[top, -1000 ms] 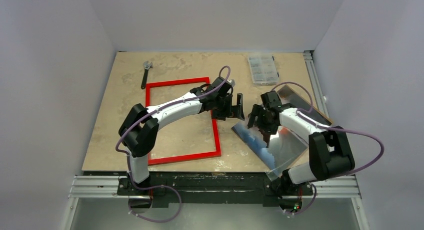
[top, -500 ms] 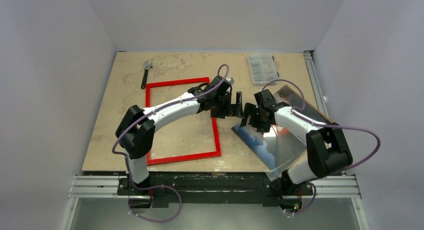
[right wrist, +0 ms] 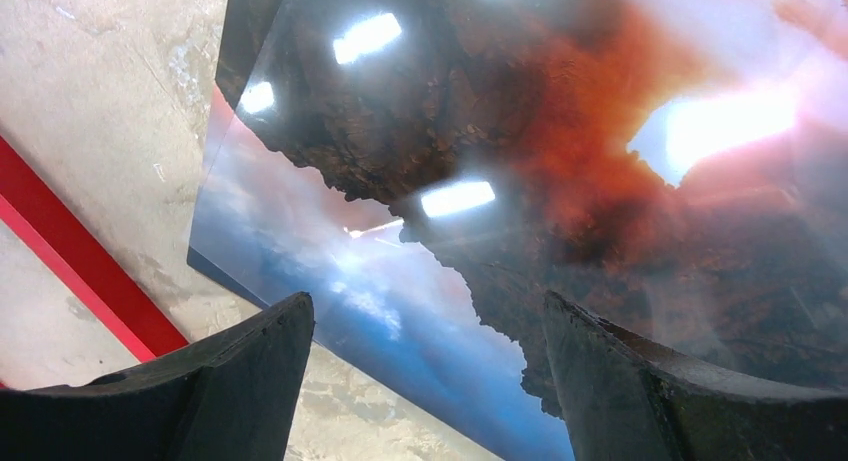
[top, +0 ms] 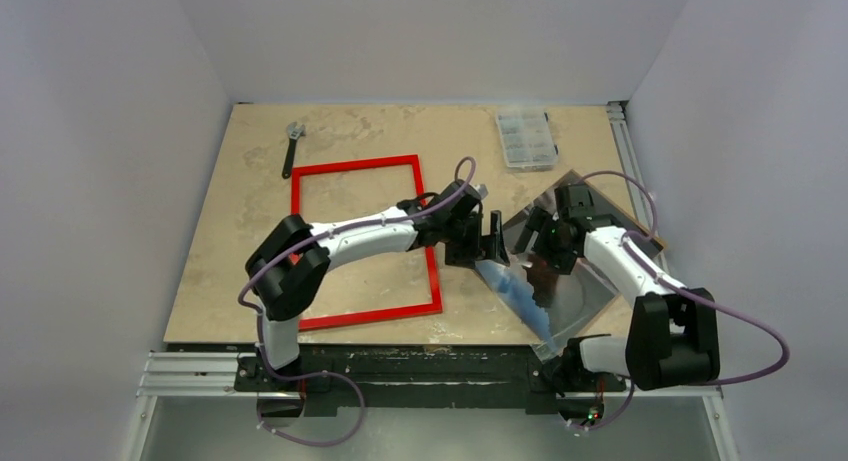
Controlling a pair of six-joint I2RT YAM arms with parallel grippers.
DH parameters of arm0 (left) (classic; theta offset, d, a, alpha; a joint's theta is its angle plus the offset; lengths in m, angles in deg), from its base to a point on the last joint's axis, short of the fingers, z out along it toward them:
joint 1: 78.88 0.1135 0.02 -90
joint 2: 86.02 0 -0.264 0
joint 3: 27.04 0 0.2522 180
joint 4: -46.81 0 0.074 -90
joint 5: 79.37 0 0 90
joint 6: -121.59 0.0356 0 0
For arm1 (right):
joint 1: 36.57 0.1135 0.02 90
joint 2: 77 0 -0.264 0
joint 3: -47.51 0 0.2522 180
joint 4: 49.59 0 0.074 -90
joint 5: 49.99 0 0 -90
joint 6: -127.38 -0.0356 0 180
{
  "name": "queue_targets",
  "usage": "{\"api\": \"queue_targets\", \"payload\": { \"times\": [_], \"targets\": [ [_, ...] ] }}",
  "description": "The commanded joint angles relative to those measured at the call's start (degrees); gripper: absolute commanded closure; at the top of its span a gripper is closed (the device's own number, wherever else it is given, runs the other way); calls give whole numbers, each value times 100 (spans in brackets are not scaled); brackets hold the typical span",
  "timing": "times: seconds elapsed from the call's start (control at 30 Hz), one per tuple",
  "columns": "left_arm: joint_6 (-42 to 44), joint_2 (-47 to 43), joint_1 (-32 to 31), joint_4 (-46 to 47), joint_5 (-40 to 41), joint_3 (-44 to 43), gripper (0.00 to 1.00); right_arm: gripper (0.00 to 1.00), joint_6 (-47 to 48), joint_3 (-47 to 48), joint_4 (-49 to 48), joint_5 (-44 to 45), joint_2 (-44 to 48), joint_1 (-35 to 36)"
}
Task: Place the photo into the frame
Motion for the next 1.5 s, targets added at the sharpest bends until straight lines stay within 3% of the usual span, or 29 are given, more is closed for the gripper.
{"api": "queue_targets", "payload": {
  "times": [0.0, 0.3, 0.87, 1.2, 1.47],
  "targets": [
    [-931, 72, -340, 1103, -487, 487, 13, 17, 83, 145, 183, -49, 207, -145],
    [-2614, 289, -810, 3720, -946, 1666, 22, 17, 224, 268, 156, -238, -14, -597],
    [-3242, 1113, -989, 3328, -974, 1300, 24, 18, 259, 295, 10, -566, -242, -1014],
    [-2780, 590, -866, 3386, -122, 1469, 26, 18, 294, 281, 42, -628, -115, -1036],
    [-2438, 371, -779, 3858, 33, 1530, 26, 19, 341, 316, 90, -623, 36, -1034]
  ]
}}
